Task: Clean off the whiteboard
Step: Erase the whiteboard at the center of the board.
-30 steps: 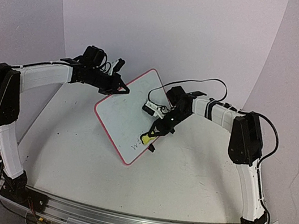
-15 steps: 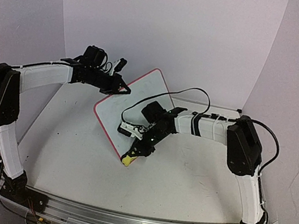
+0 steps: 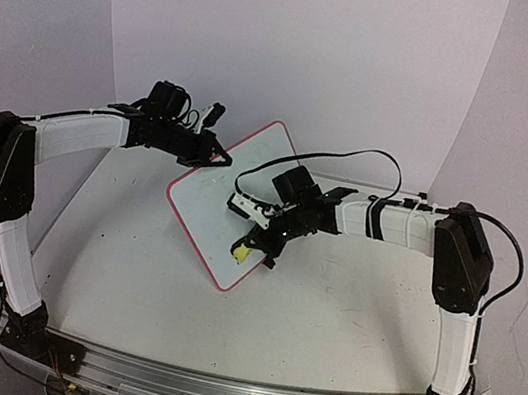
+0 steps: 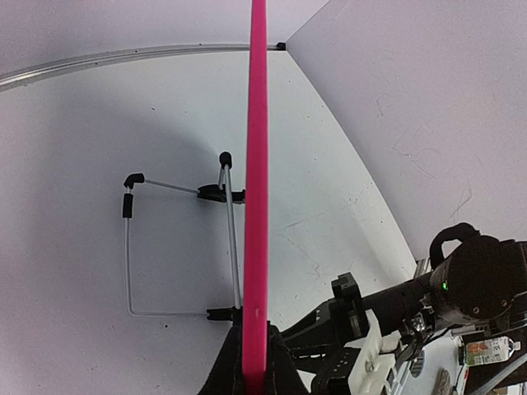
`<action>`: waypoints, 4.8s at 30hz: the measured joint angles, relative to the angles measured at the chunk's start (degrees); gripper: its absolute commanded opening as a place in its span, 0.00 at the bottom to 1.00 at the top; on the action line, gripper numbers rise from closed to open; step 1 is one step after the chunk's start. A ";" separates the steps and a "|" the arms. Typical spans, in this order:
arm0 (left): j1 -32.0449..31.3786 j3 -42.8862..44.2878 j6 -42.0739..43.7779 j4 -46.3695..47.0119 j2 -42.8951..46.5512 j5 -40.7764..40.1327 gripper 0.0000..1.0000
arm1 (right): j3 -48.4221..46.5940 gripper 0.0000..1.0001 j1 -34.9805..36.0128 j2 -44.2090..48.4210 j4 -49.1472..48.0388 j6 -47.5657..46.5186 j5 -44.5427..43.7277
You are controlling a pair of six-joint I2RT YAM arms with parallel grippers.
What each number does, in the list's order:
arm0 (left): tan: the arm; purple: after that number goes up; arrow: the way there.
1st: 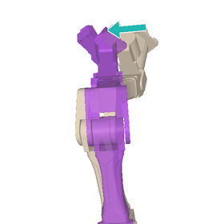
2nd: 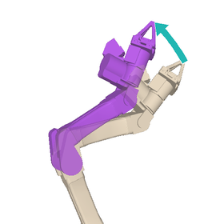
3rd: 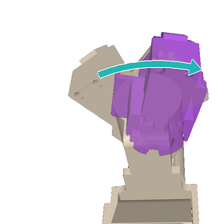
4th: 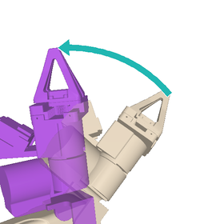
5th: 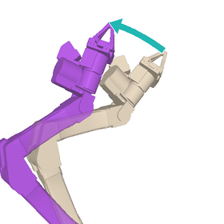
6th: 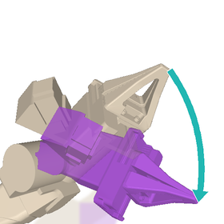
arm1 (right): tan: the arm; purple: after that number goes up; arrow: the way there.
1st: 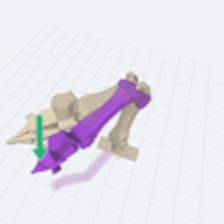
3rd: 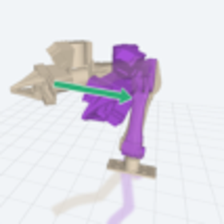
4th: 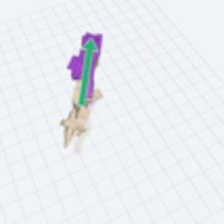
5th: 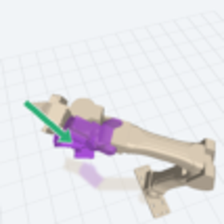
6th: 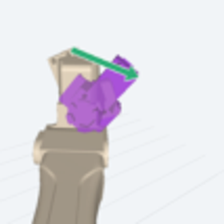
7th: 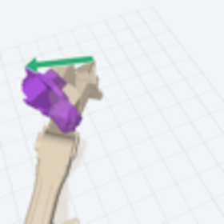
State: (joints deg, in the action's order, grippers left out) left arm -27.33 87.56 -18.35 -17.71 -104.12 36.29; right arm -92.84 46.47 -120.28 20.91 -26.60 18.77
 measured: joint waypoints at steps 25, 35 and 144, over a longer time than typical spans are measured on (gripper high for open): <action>-0.04 -0.69 -2.83 0.70 0.22 -2.04 0.00 | -6.91 0.00 -13.17 -1.22 -6.33 3.50 -18.40; -0.04 -0.69 -4.43 -0.17 0.33 -3.24 0.00 | -0.93 0.00 -14.48 1.16 -9.75 -1.05 -6.64; -1.40 -0.26 -1.17 -1.86 0.04 0.68 0.00 | 15.72 0.00 -0.64 8.98 -5.30 -10.34 16.93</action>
State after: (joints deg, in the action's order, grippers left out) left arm -28.73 87.31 -19.52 -19.57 -104.07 36.97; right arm -77.12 45.83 -111.31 15.61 -36.94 35.70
